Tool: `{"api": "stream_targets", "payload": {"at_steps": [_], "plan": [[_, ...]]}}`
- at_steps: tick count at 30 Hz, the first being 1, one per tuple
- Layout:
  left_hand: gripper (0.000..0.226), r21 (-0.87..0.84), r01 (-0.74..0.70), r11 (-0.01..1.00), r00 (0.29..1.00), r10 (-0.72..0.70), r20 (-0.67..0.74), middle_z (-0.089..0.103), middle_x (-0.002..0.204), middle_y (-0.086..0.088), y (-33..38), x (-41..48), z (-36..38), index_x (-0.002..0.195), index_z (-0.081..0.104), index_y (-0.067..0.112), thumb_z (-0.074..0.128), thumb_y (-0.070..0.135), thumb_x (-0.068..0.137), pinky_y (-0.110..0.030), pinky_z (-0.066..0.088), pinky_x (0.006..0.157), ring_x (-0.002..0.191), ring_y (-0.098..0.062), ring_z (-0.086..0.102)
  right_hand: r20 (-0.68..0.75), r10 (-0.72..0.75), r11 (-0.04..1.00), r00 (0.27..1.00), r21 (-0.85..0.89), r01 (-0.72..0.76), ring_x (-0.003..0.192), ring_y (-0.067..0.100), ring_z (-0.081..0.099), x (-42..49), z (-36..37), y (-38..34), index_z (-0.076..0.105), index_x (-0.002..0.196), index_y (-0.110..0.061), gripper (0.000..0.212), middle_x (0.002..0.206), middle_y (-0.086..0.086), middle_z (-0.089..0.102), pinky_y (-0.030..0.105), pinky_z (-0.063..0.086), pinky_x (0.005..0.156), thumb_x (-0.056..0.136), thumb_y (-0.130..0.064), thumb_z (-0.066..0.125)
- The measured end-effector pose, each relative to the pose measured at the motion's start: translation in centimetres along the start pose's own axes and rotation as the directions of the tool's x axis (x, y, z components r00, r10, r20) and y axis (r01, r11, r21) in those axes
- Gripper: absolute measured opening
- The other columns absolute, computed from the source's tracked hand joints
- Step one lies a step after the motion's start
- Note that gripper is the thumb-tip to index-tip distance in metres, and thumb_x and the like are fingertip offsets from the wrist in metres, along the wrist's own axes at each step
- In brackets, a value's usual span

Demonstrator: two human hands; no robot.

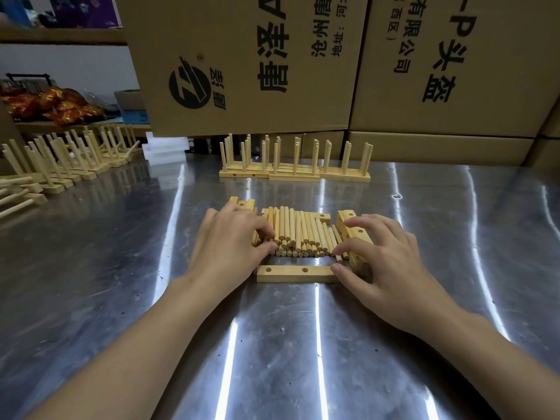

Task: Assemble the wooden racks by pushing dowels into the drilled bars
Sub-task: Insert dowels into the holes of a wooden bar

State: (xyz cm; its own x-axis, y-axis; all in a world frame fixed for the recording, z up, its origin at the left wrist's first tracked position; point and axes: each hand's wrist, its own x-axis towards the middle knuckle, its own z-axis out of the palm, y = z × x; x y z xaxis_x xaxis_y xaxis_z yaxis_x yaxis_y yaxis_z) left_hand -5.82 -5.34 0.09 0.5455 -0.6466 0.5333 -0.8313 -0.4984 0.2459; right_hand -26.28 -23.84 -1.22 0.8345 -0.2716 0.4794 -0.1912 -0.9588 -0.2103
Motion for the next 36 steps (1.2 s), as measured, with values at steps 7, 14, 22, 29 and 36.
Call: {"api": "stream_targets", "payload": {"at_steps": [7,14,22,29,36], "plan": [[0.014,0.024,-0.009,1.0,1.0,0.01,-0.015,0.074,0.1,0.018,0.5,-0.2,-0.4,0.104,0.077,0.04,0.079,0.045,0.091,-0.038,0.041,0.094,0.105,-0.009,0.054,-0.009,-0.007,1.0,1.0,0.004,0.007,0.149,0.011,0.027,0.0,0.0,0.2,0.072,0.113,-0.041,0.038,0.149,-0.016,0.045,0.032,0.017,0.109,0.095,-0.064,0.048],[0.006,-0.037,0.06,0.998,0.972,-0.067,-0.226,0.063,0.083,0.025,0.8,-0.3,-1.8,0.099,0.079,0.036,0.078,0.034,0.093,-0.036,0.042,0.08,0.093,-0.012,0.059,-0.028,-0.012,1.0,1.0,-0.004,0.011,0.148,0.012,0.03,0.0,-0.1,0.2,0.073,0.112,-0.039,0.033,0.146,-0.015,0.048,0.034,0.02,0.108,0.096,-0.059,0.053],[0.019,-0.868,0.194,0.457,0.955,-0.289,0.062,0.081,0.101,0.009,1.4,0.6,-3.3,0.111,0.078,0.025,0.083,0.022,0.092,-0.024,0.055,0.087,0.099,-0.007,0.076,-0.265,0.054,0.974,0.963,0.228,0.008,0.111,0.004,0.062,0.5,-0.7,-0.6,0.066,0.129,-0.034,0.034,0.114,-0.022,0.068,0.023,0.043,0.093,0.097,-0.045,0.067],[0.025,-0.885,0.196,0.423,0.98,-0.121,0.159,0.082,0.103,-0.002,2.0,0.2,-3.0,0.113,0.077,0.016,0.083,0.018,0.089,-0.033,0.057,0.095,0.105,-0.016,0.077,-0.354,0.165,0.788,0.921,0.609,0.093,0.087,0.018,0.075,0.4,-1.1,-1.5,0.073,0.117,-0.033,0.02,0.097,-0.01,0.077,0.031,0.061,0.076,0.098,-0.027,0.076],[0.032,-0.895,0.168,0.412,0.985,-0.051,0.162,0.082,0.108,-0.001,2.0,0.1,-2.9,0.117,0.073,0.016,0.083,0.007,0.087,-0.041,0.061,0.098,0.111,-0.025,0.074,-0.34,0.153,0.784,0.928,0.613,0.095,0.093,0.019,0.074,0.4,-1.1,-1.2,0.072,0.108,-0.033,0.021,0.101,-0.009,0.076,0.036,0.061,0.077,0.095,-0.018,0.079]]}}
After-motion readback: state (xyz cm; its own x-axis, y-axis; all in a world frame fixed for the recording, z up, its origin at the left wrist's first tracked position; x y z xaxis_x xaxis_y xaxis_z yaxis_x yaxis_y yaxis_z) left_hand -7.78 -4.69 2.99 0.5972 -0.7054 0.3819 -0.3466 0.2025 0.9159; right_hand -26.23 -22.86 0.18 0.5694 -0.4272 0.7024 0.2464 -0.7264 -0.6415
